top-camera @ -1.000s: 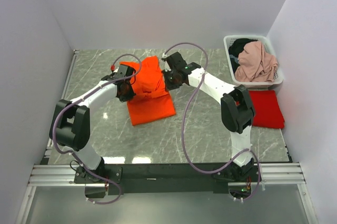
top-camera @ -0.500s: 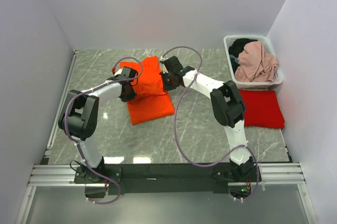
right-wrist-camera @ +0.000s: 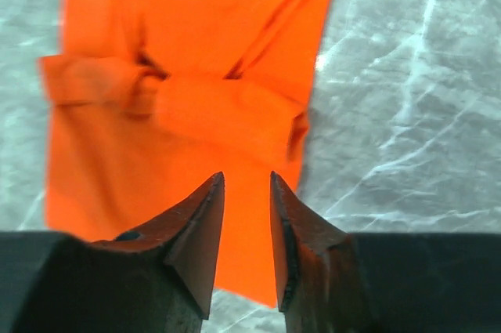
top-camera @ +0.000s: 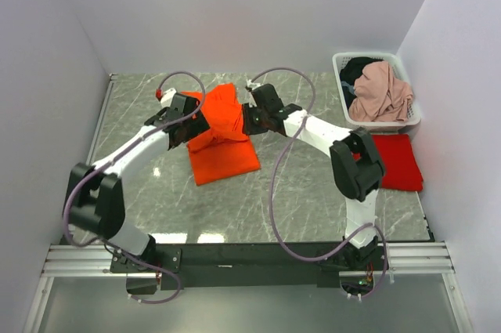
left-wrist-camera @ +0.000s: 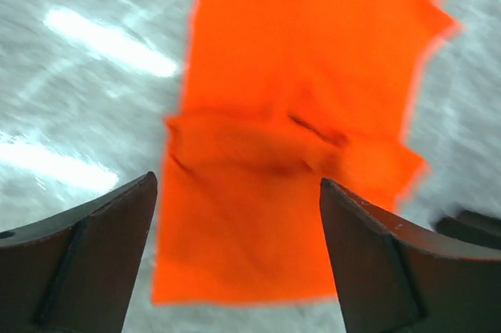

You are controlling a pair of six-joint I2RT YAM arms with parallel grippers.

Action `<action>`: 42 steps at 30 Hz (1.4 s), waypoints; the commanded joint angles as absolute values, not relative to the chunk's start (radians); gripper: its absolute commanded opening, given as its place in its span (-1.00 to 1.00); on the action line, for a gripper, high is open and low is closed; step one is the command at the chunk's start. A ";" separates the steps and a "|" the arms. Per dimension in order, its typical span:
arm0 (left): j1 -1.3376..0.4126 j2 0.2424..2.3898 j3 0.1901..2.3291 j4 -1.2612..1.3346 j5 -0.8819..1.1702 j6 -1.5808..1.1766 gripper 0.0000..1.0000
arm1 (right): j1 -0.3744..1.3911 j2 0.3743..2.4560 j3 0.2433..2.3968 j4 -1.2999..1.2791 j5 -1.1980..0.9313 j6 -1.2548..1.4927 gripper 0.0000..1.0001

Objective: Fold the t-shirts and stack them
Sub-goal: Fold the tshirt

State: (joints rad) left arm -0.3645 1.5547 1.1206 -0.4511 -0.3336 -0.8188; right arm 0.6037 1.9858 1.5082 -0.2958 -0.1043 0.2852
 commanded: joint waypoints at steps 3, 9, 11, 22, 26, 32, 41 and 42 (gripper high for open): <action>-0.469 1.463 1.007 -0.414 -0.299 -0.906 0.65 | 0.644 1.933 1.414 -0.118 -0.179 0.351 -0.45; -0.531 1.523 0.905 -0.344 -0.210 -0.940 -0.37 | 0.673 1.996 1.373 -0.003 -0.290 0.428 -0.74; -0.531 1.551 0.887 -0.316 -0.177 -0.942 -0.43 | 0.681 2.016 1.376 0.034 -0.308 0.445 -0.76; -0.534 1.649 0.864 -0.356 -0.118 -0.933 -0.45 | 0.683 2.170 1.442 0.098 -0.304 0.480 -0.78; -0.534 1.655 0.845 -0.368 -0.095 -0.927 -0.45 | 0.681 2.215 1.495 0.106 -0.249 0.477 -0.78; -0.540 1.634 0.807 -0.406 -0.064 -0.885 -0.41 | 0.667 2.290 1.658 0.060 -0.200 0.448 -0.67; -0.543 1.522 0.739 -0.457 -0.044 -0.871 -0.34 | 0.617 2.444 2.100 -0.159 -0.236 0.454 -0.44; -0.543 1.508 0.747 -0.474 -0.064 -0.871 -0.32 | 0.614 2.424 2.098 -0.170 -0.248 0.451 -0.42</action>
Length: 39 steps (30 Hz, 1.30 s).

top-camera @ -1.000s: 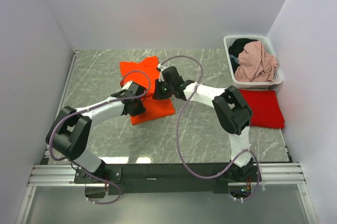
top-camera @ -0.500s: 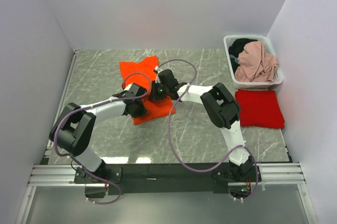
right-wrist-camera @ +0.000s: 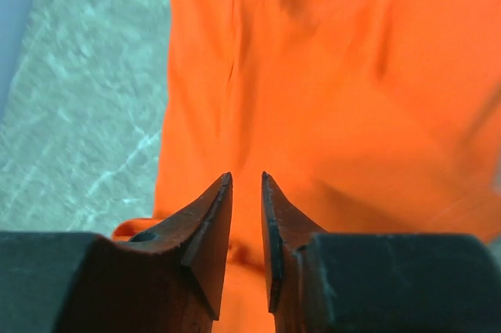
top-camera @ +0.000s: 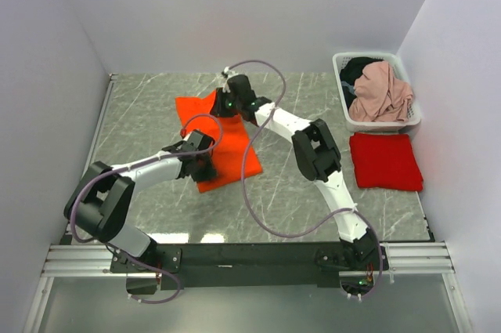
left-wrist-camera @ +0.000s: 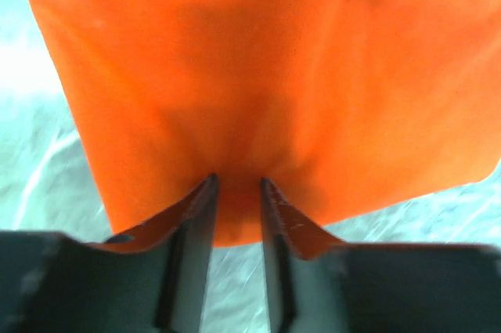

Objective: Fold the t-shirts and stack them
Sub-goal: Fold the tshirt

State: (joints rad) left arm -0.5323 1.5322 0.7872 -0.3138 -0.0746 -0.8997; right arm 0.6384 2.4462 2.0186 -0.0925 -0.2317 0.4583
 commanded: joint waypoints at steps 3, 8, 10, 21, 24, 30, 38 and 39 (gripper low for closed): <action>-0.534 1.456 0.797 -0.509 -0.103 -0.880 -0.18 | 0.601 2.308 1.947 -0.123 -0.291 0.472 -0.35; -0.488 1.356 0.867 -0.491 -0.152 -0.885 0.02 | 0.583 2.076 1.604 -0.055 -0.414 0.518 -0.28; -0.445 1.325 0.871 -0.454 -0.163 -0.881 0.04 | 0.581 2.019 1.516 -0.028 -0.461 0.526 -0.28; -0.246 1.567 0.966 -0.284 -0.077 -0.841 -0.46 | 0.580 1.919 1.137 0.118 -0.667 0.614 -0.28; -0.201 1.623 1.003 -0.255 -0.072 -0.844 -0.51 | 0.578 1.947 1.095 0.153 -0.670 0.627 -0.28; -0.094 1.782 1.124 -0.270 -0.080 -0.833 -0.47 | 0.549 1.973 1.003 0.245 -0.703 0.683 -0.29; -0.057 1.865 1.240 -0.322 -0.009 -0.802 -0.33 | 0.545 1.904 0.956 0.244 -0.709 0.680 -0.29; -0.057 1.815 1.226 -0.316 -0.009 -0.808 -0.22 | 0.545 1.892 0.965 0.235 -0.704 0.672 -0.28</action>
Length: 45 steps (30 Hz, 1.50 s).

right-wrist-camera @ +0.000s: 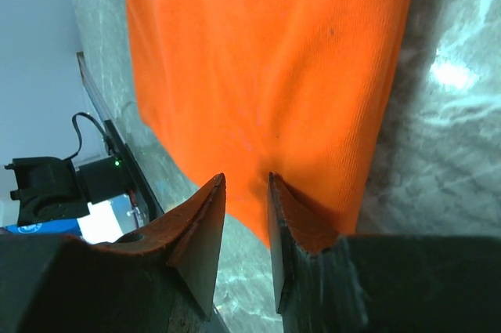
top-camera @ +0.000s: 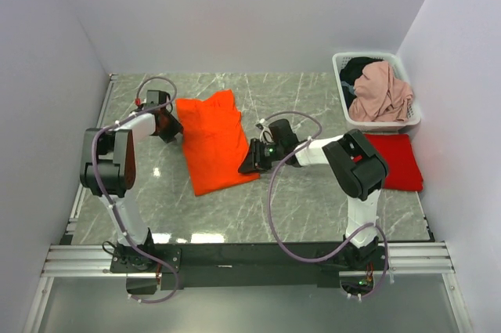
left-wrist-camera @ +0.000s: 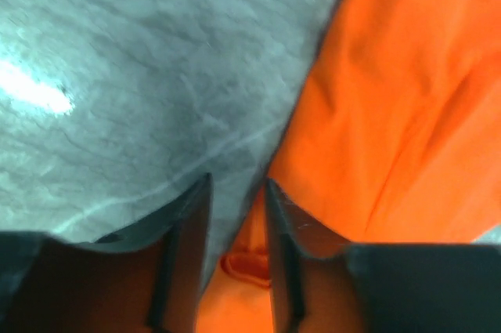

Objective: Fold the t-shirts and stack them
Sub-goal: Fold the tshirt

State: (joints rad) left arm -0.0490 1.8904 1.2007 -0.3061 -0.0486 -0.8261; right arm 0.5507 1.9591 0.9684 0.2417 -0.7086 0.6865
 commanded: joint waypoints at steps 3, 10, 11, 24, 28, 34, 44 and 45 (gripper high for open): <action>-0.058 1.683 1.164 -0.308 -0.014 -0.828 0.08 | 0.541 1.864 1.025 0.193 -0.690 0.650 -0.28; -0.077 1.407 0.991 -0.330 -0.022 -0.827 0.35 | 0.499 1.948 1.209 0.253 -0.683 0.721 -0.29; -0.083 1.384 0.951 -0.334 -0.020 -0.822 0.36 | 0.494 1.991 1.233 0.261 -0.684 0.733 -0.29; -0.261 1.138 0.651 -0.390 0.008 -0.917 0.40 | 0.437 2.281 1.483 0.281 -0.572 0.880 -0.29; -0.308 1.132 0.608 -0.376 0.024 -0.939 0.38 | 0.405 2.235 1.410 0.290 -0.609 0.865 -0.29; -0.362 1.140 0.563 -0.249 0.116 -0.951 0.13 | 0.408 2.013 1.177 0.331 -0.754 0.798 -0.29; -0.379 1.227 0.485 -0.241 0.117 -1.034 -0.53 | 0.445 1.891 0.865 0.322 -0.864 0.715 -0.38; -0.376 1.232 0.479 -0.247 0.106 -1.041 -0.54 | 0.443 1.899 0.856 0.313 -0.867 0.701 -0.38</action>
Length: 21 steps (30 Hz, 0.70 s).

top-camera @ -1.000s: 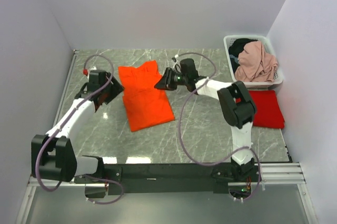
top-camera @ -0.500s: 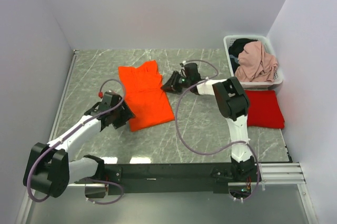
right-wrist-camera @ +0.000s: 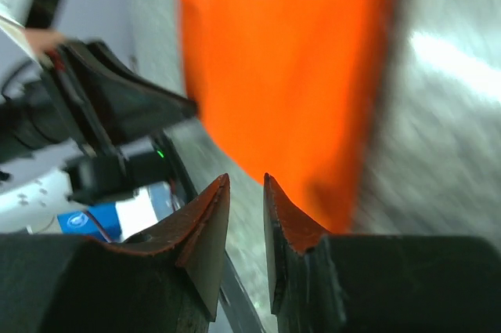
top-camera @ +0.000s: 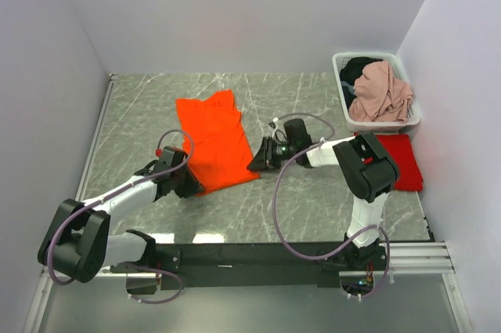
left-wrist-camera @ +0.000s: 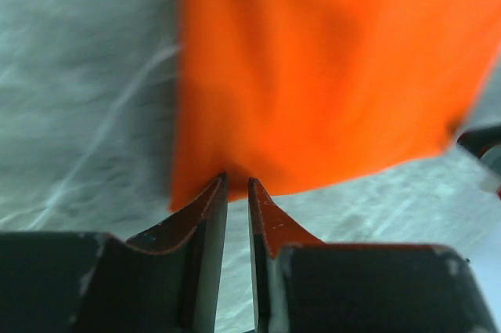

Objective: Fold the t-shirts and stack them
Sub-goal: Fold the tshirt

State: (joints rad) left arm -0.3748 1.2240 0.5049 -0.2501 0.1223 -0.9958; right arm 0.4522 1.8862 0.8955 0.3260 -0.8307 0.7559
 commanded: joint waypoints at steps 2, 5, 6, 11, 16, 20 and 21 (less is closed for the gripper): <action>-0.376 1.242 0.476 -0.284 0.080 -1.054 -0.55 | 0.437 1.931 0.838 0.296 -0.868 0.696 -0.40; -0.374 1.256 0.479 -0.330 0.049 -1.065 -0.59 | 0.417 1.973 0.798 0.314 -0.862 0.716 -0.42; -0.365 1.256 0.477 -0.363 0.028 -1.071 -0.61 | 0.398 1.979 0.784 0.331 -0.870 0.741 -0.42; -0.325 1.211 0.479 -0.448 0.006 -1.066 -0.60 | 0.365 1.930 0.742 0.292 -0.845 0.726 -0.44; -0.340 1.146 0.578 -0.612 -0.061 -1.048 -0.12 | 0.386 1.751 0.770 0.071 -0.712 0.608 -0.43; -0.402 1.095 0.638 -0.706 -0.126 -1.069 0.22 | 0.422 1.634 0.791 -0.078 -0.548 0.557 -0.32; -0.409 1.095 0.647 -0.716 -0.136 -1.071 0.35 | 0.432 1.615 0.799 -0.109 -0.501 0.539 -0.25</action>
State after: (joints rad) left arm -0.3775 1.1305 0.5827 -0.5999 -0.0463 -1.0660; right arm 0.3969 1.7035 0.7723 0.0566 -0.6880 0.6270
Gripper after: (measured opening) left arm 0.626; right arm 0.348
